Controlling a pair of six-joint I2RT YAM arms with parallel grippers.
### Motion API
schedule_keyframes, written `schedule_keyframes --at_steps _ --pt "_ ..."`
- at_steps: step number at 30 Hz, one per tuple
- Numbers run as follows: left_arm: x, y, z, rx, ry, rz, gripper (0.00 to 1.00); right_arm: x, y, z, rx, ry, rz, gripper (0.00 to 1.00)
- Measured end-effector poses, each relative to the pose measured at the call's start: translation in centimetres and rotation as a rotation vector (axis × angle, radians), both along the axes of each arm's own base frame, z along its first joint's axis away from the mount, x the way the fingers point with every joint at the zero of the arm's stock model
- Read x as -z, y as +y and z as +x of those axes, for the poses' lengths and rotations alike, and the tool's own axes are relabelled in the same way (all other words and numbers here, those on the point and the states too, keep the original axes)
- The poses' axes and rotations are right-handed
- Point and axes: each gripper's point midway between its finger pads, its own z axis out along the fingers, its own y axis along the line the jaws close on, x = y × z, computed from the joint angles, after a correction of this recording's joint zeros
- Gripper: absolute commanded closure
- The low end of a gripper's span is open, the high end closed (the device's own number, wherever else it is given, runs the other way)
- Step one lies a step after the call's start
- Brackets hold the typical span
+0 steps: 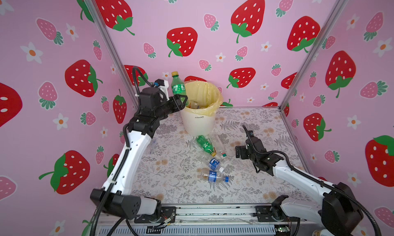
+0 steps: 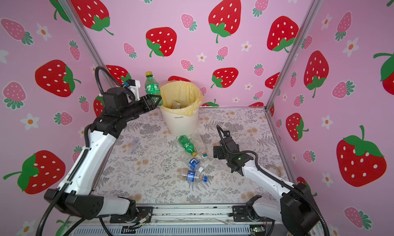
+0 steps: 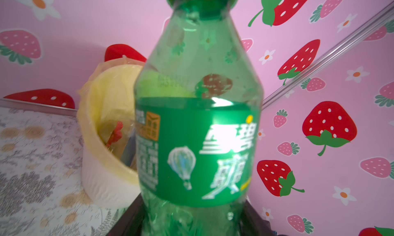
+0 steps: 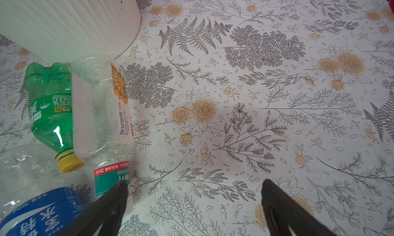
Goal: Throw the plastic bottles in the bin
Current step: 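Carry the green bottle with the left gripper up over the bin, then open the left gripper over the bin to drop the green bottle, then draw the left gripper back from the bin while the right moves toward the pile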
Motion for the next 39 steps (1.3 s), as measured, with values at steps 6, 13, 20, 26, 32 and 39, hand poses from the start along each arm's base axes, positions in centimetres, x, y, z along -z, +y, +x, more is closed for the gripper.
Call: schedule_keyframes --at_steps 6,13,20,26,32,39 --pt "0.0 -1.8 8.0 -0.009 0.056 0.08 0.01 0.0 -0.2 0.2 0.006 -0.001 0.004 0.01" --pt "2.6 -0.4 5.8 -0.029 0.167 0.132 0.01 -1.2 -0.2 -0.1 0.003 -0.029 0.039 0.01" --pt "-1.3 1.4 -1.2 -0.032 0.054 0.129 0.01 -1.2 0.0 -0.3 -0.009 -0.022 0.047 0.01" --pt "0.5 2.9 -4.2 -0.046 0.056 0.143 0.01 -0.9 0.1 -0.7 -0.022 -0.002 0.047 0.01" --pt "6.8 3.3 -5.2 -0.029 0.181 0.175 0.01 -0.5 0.5 -1.1 -0.049 0.025 0.058 0.01" --pt "10.8 3.9 -6.8 -0.02 0.249 0.212 0.01 0.3 1.5 -1.8 -0.12 0.071 0.066 0.01"
